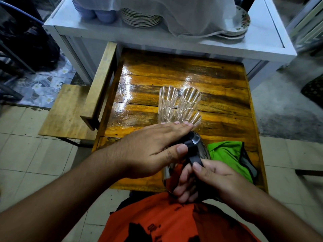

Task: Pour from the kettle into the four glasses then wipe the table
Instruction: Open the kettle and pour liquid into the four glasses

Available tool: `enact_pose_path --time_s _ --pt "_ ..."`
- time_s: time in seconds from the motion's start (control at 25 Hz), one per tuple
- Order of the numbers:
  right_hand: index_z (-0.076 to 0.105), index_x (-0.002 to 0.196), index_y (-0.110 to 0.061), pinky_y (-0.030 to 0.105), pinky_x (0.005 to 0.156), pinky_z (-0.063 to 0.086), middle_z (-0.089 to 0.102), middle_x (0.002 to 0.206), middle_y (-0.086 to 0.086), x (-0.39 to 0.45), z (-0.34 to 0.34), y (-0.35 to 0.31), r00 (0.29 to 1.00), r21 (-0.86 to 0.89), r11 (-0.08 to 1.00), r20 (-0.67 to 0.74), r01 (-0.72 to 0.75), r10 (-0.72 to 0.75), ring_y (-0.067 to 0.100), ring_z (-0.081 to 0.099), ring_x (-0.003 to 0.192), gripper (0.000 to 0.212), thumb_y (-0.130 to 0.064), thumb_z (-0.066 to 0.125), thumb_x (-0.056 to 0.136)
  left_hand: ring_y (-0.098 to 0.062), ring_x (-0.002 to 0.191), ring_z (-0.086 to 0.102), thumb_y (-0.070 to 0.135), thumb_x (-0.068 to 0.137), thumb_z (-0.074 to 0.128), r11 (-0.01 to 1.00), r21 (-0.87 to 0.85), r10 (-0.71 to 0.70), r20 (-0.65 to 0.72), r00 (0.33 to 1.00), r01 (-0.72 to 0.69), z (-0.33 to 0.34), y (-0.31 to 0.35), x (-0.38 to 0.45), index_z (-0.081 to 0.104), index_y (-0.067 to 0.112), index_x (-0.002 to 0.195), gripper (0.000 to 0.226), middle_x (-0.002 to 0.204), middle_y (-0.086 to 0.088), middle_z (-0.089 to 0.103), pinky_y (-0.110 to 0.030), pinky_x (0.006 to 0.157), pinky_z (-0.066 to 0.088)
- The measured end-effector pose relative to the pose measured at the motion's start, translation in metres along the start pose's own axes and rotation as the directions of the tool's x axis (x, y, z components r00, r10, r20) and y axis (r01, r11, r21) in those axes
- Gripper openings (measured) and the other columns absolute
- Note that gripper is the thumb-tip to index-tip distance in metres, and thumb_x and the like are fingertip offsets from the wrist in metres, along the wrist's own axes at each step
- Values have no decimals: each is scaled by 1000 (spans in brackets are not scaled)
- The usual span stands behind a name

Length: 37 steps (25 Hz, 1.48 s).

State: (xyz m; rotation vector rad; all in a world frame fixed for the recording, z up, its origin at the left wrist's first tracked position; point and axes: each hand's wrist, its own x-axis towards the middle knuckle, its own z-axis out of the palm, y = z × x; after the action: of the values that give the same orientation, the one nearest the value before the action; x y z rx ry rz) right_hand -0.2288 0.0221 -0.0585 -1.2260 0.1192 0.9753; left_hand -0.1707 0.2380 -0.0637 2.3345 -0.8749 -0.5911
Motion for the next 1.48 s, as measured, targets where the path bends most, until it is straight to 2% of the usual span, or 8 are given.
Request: enact_pose_path --time_s 0.32,0.48,0.64,0.92,1.12,1.28,1.4,1.48 --pt "72 90 -12 28 72 59 76 91 22 -1 2 -2 1000 -2 1000 -8 3 -3 28 74 80 36 -41 51 89 7 149 9 77 85 -3 999 -36 -3 -35 999 2 3 2 -1 17 29 158 89 165 14 19 -31 123 16" --pt "68 92 -7 27 69 58 75 87 22 -2 3 -2 1000 -9 1000 -28 3 -3 27 73 76 35 -34 46 93 8 148 8 79 84 -3 997 -80 -20 -56 998 15 6 3 -2 18 30 158 90 164 15 20 -21 121 11" --pt "66 92 -6 25 67 58 75 84 20 -5 6 -6 999 -35 999 -42 10 -12 26 73 74 35 -34 45 92 8 148 9 79 84 -2 996 -85 -21 -77 997 14 7 6 -3 18 30 158 90 164 15 20 -17 120 9" --pt "69 84 -10 26 64 57 76 81 20 -10 9 -11 995 -77 997 -95 25 -32 27 73 71 35 -37 47 90 6 149 9 79 84 -2 995 -103 -25 -98 995 15 8 9 -2 17 31 158 90 165 15 19 -34 123 17" --pt "66 87 -6 25 62 56 75 79 20 -13 10 -12 992 -104 994 -120 31 -43 26 73 69 38 -40 47 88 9 148 8 78 86 -1 992 -125 -23 -115 993 8 9 10 -2 18 30 158 89 164 16 19 -31 123 16" --pt "65 88 -6 25 62 56 75 79 20 -14 9 -11 991 -116 993 -125 37 -52 26 72 69 39 -40 47 88 8 148 9 78 86 0 991 -133 -16 -135 991 -2 11 11 -2 19 29 157 88 164 15 20 -23 122 12" --pt "68 85 -9 26 63 56 76 80 21 -13 8 -9 989 -118 992 -135 43 -59 28 73 70 37 -41 48 88 8 148 8 78 86 0 991 -134 -24 -142 990 5 13 10 -1 19 30 157 88 164 15 21 -16 119 9" --pt "70 82 -14 27 63 56 76 80 22 -12 6 -6 987 -123 991 -145 51 -69 29 73 71 35 -41 49 88 8 148 7 78 86 -1 991 -134 -31 -143 989 11 15 10 -1 18 30 157 88 164 15 20 -19 121 9"
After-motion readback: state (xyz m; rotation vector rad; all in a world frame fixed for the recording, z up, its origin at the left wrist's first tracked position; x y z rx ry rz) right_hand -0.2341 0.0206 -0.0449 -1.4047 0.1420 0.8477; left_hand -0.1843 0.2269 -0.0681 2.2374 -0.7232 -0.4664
